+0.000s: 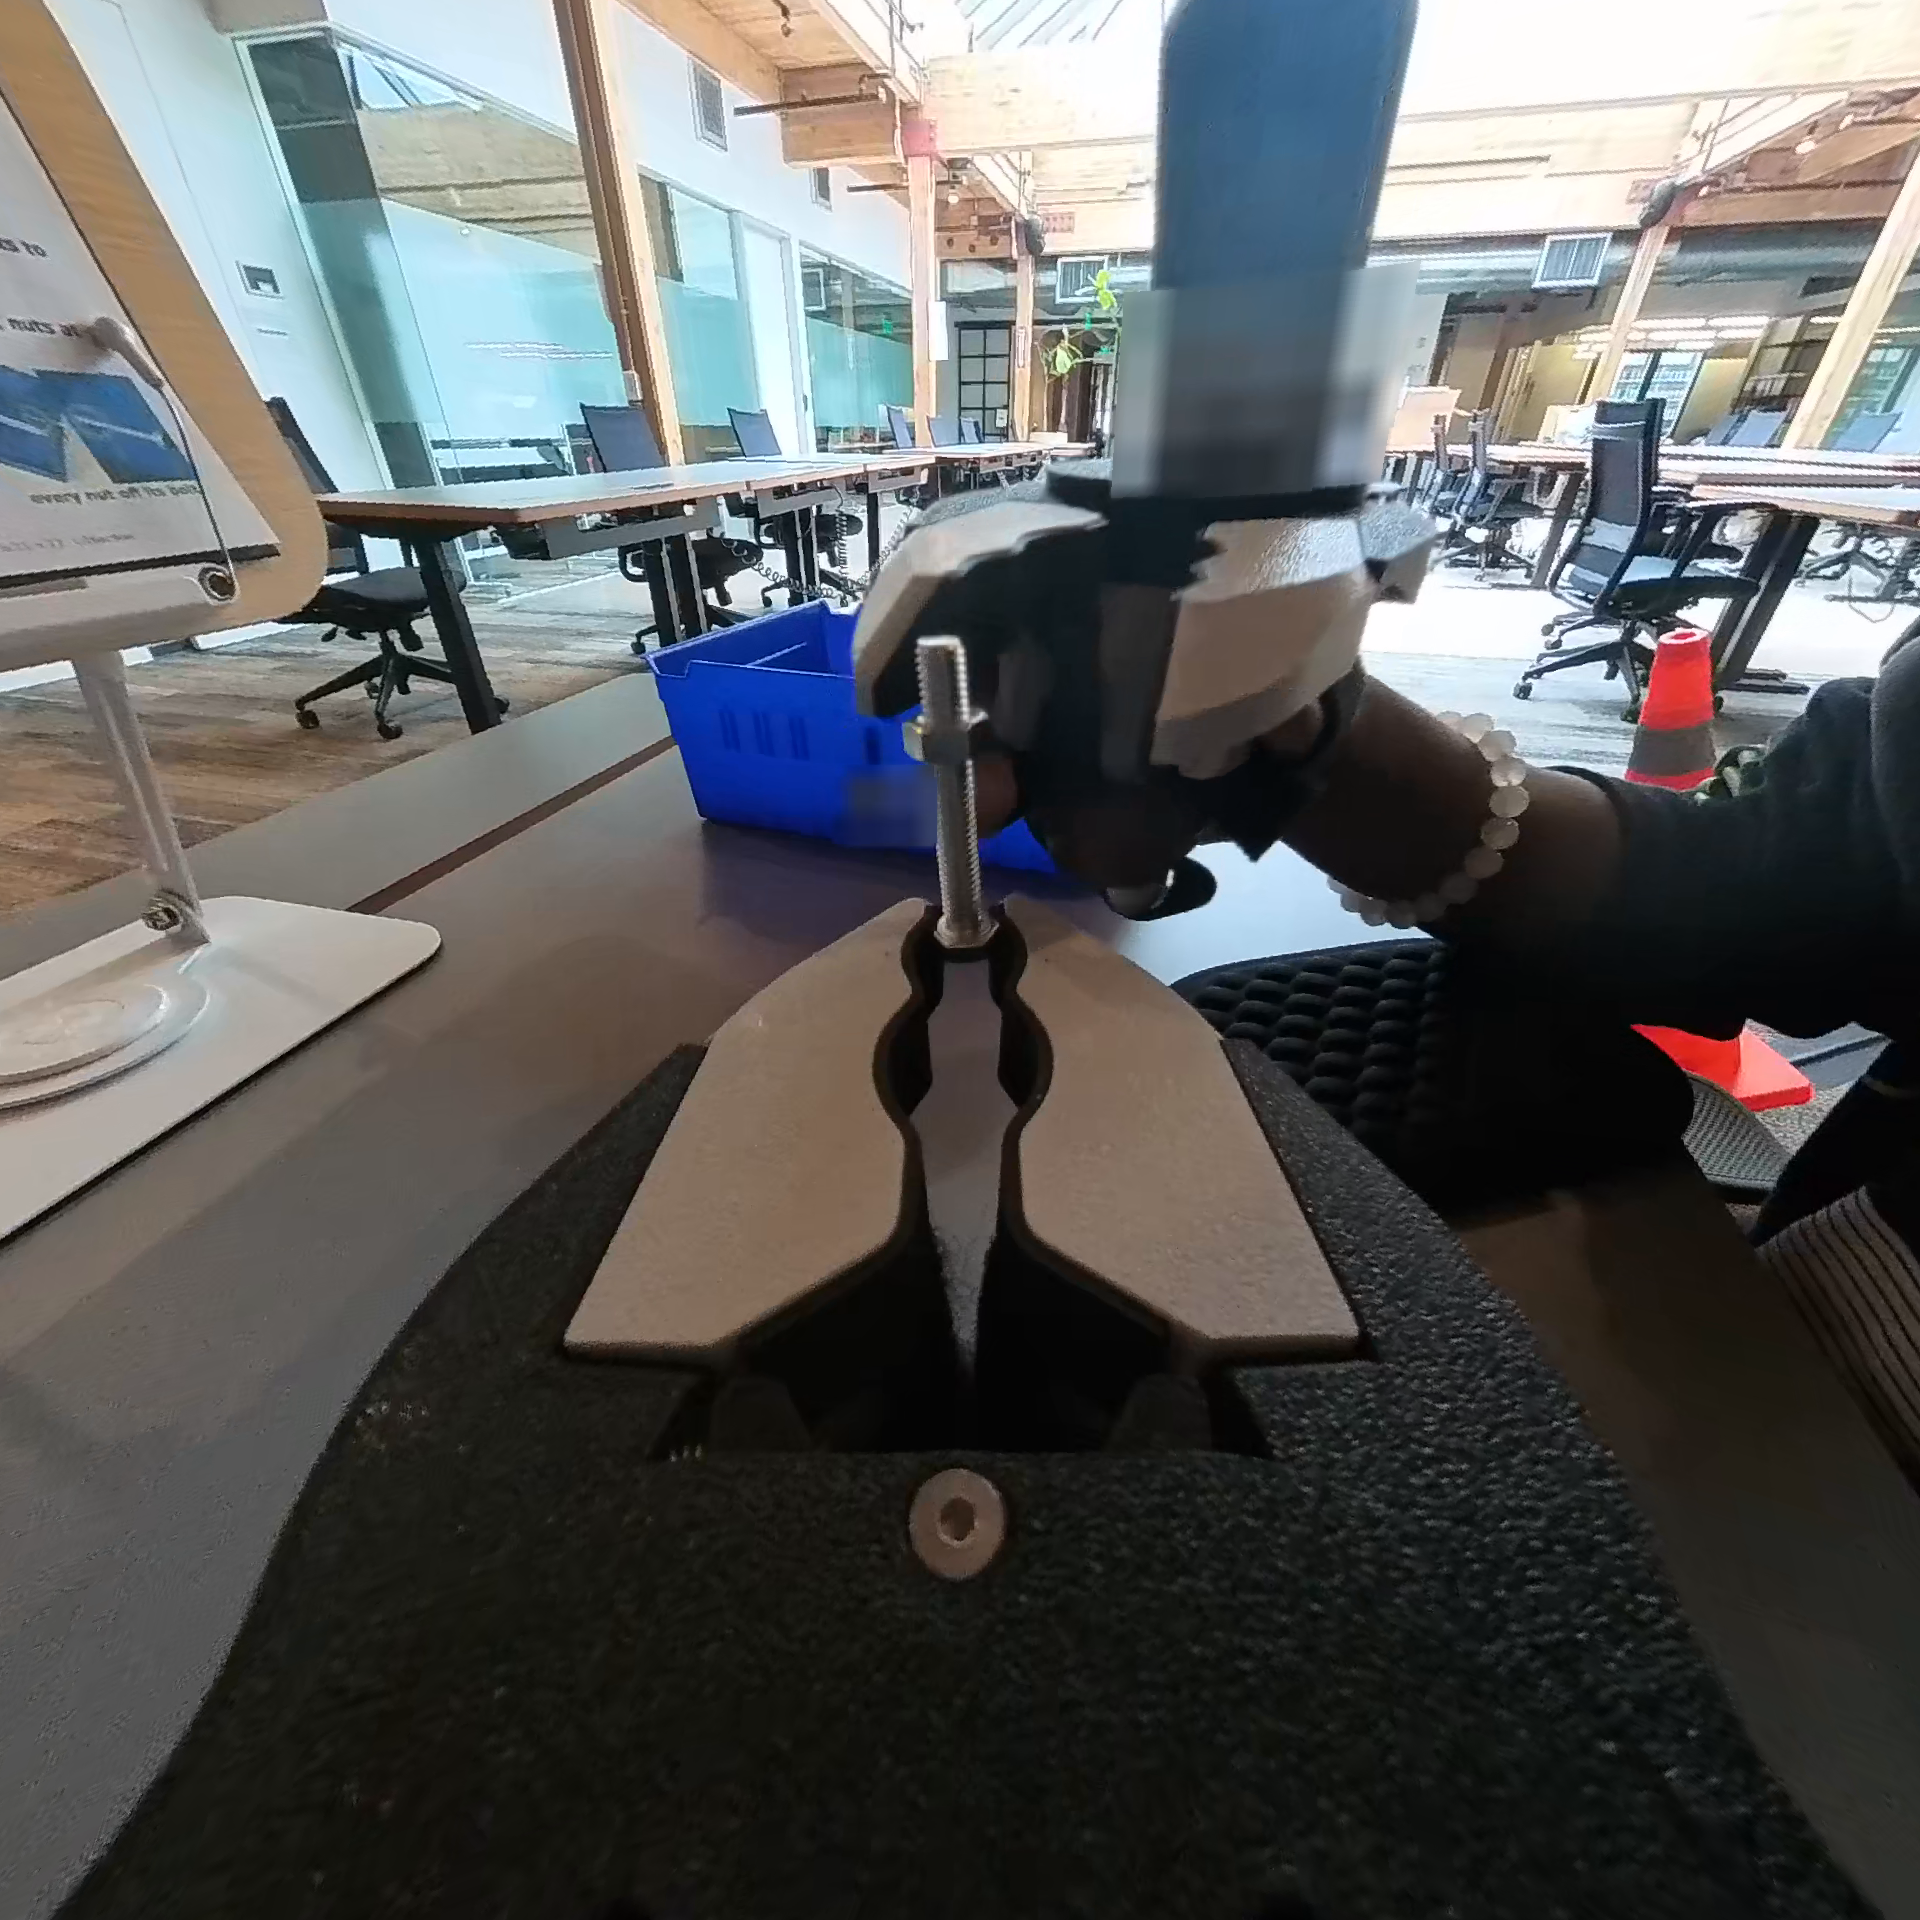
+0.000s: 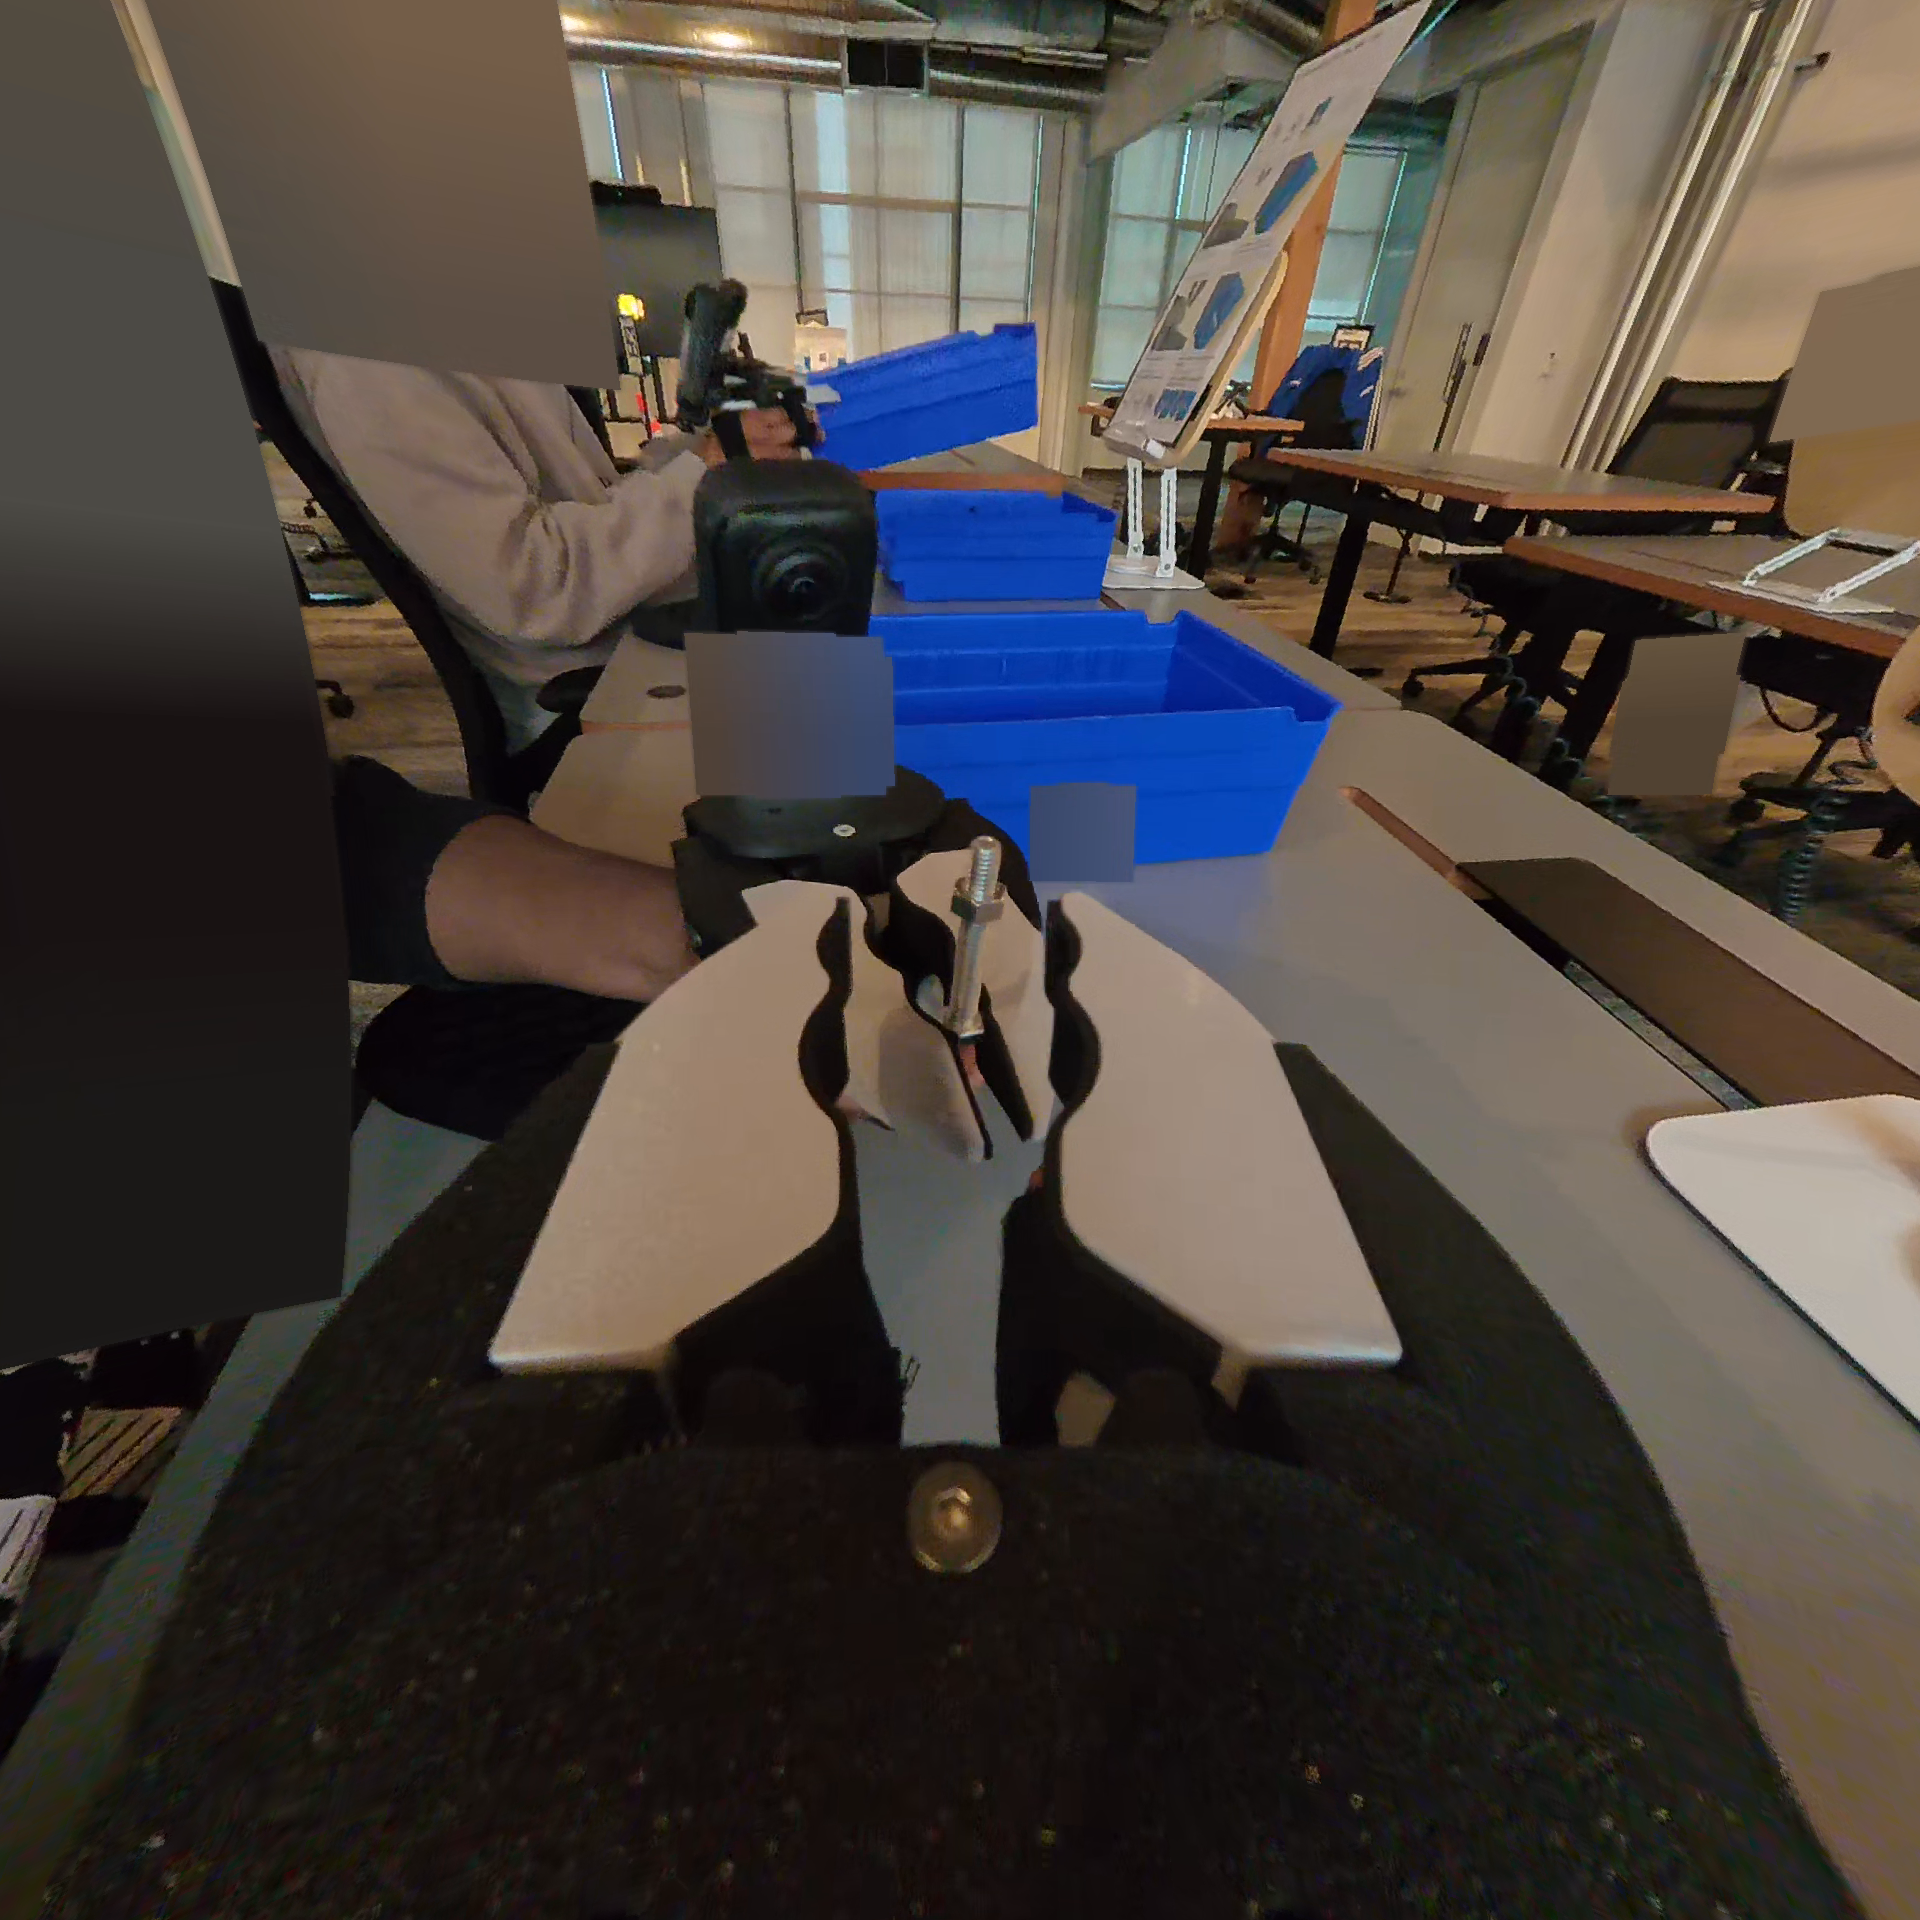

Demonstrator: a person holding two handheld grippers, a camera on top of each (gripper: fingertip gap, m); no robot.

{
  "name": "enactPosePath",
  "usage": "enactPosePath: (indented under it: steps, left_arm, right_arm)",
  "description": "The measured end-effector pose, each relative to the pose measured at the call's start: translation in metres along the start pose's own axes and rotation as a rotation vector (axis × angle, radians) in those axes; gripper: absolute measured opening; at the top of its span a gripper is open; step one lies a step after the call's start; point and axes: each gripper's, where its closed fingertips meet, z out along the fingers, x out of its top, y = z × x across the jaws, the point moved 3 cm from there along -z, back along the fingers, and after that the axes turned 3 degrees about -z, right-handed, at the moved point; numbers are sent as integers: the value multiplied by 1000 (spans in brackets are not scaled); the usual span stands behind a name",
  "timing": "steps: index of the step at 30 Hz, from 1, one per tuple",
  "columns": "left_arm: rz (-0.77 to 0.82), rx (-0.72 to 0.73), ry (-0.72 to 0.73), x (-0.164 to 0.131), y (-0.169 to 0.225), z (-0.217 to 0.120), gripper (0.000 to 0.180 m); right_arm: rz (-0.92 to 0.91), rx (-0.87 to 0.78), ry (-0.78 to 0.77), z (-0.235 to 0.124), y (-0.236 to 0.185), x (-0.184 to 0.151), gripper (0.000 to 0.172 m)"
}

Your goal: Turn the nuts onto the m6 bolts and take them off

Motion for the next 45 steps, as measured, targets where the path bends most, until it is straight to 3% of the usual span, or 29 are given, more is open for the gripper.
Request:
enactPosePath:
  steps: [11, 16, 19, 24, 30, 33, 37, 45]
  left_arm:
    - [-6, -47, -1, 1, 10, 3, 8]
    - [-9, -46, 14, 5, 9, 0, 7]
    - [-8, -42, 14, 5, 8, 0, 8]
    - [0, -45, 3, 4, 10, 1, 8]
    - [1, -48, 8, 5, 10, 0, 8]
    - [-1, -44, 7, 5, 10, 0, 8]
    - [4, -45, 1, 4, 11, 1, 8]
    - [4, -42, 8, 6, 10, 0, 7]
  right_arm:
    - [-39, -34, 4, -1, 3, 0, 20]
    - [-45, -51, 36, -8, 7, 5, 5]
    - [-32, -23, 53, -8, 3, 7, 8]
    - [-14, -12, 37, -1, 0, 4, 29]
    - [-28, -59, 60, -11, 9, 9, 5]
    - [-17, -35, 67, -9, 5, 9, 7]
    - [-27, -13, 34, -1, -1, 5, 25]
    - [-24, -31, 47, -10, 5, 8, 6]
